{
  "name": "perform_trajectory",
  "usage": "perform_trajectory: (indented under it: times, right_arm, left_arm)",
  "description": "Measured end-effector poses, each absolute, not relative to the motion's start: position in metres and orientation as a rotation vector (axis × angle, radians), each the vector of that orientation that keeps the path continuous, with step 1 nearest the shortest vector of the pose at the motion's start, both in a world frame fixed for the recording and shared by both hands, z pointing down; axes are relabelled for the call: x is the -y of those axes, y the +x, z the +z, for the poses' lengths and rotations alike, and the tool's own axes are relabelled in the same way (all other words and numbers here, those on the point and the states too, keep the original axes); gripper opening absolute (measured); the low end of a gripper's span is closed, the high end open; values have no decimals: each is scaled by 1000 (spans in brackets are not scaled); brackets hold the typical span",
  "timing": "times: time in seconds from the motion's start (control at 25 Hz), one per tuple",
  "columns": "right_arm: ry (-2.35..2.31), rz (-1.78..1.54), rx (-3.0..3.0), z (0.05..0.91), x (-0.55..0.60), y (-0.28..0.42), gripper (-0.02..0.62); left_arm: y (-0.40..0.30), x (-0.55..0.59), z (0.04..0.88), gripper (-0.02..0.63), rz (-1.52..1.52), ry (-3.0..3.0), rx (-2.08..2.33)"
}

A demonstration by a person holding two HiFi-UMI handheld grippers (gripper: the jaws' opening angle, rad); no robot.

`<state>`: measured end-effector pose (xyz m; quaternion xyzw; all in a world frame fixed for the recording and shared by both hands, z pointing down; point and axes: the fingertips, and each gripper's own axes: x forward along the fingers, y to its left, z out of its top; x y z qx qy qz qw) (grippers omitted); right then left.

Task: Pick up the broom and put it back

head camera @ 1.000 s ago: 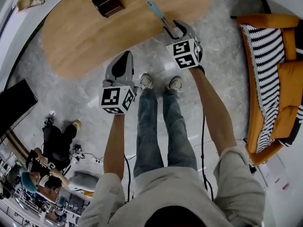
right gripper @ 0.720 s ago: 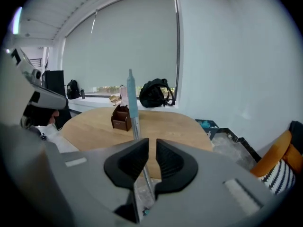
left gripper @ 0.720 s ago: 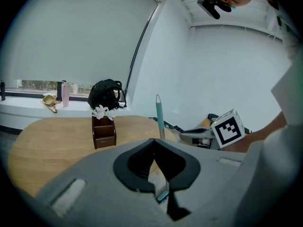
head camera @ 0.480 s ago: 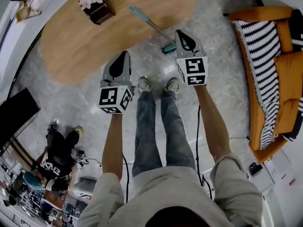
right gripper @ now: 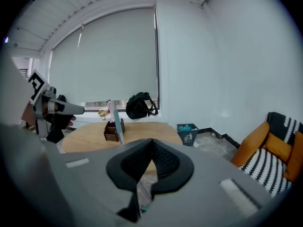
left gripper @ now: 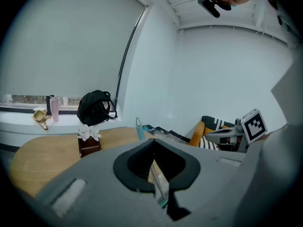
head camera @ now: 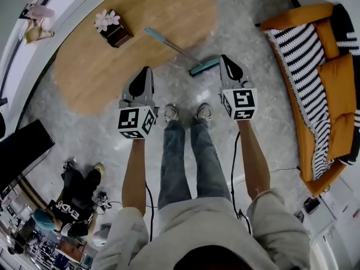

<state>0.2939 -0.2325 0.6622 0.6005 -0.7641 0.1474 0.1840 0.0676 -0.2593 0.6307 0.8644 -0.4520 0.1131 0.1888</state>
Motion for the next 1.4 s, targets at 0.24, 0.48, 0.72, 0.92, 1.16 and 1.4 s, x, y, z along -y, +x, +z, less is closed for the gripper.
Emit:
perform_trajectory:
  times: [0.24, 0.48, 0.72, 0.92, 1.16, 1.4]
  right_arm:
    - [1762, 337, 2192, 588, 240, 313, 0]
    - [1805, 293, 2202, 523, 236, 328, 0]
    - [1820, 315, 2213, 471, 210, 340, 0]
    - [1867, 286, 2233, 422, 206, 355, 0]
    - [1910, 214, 2243, 370, 201, 362, 0]
    - [1945, 194, 2248, 342, 192, 365, 0]
  left_arm:
    - [76, 270, 577, 3, 275, 2478, 1289]
    - [88, 279, 507, 3, 232, 2545, 1301]
    - [93, 275, 440, 3, 186, 2580, 1315]
    - [97, 275, 400, 3, 174, 2631, 1294]
    - [98, 266, 369, 3, 156, 2647, 1295]
    - [95, 258, 343, 3, 135, 2664, 1310]
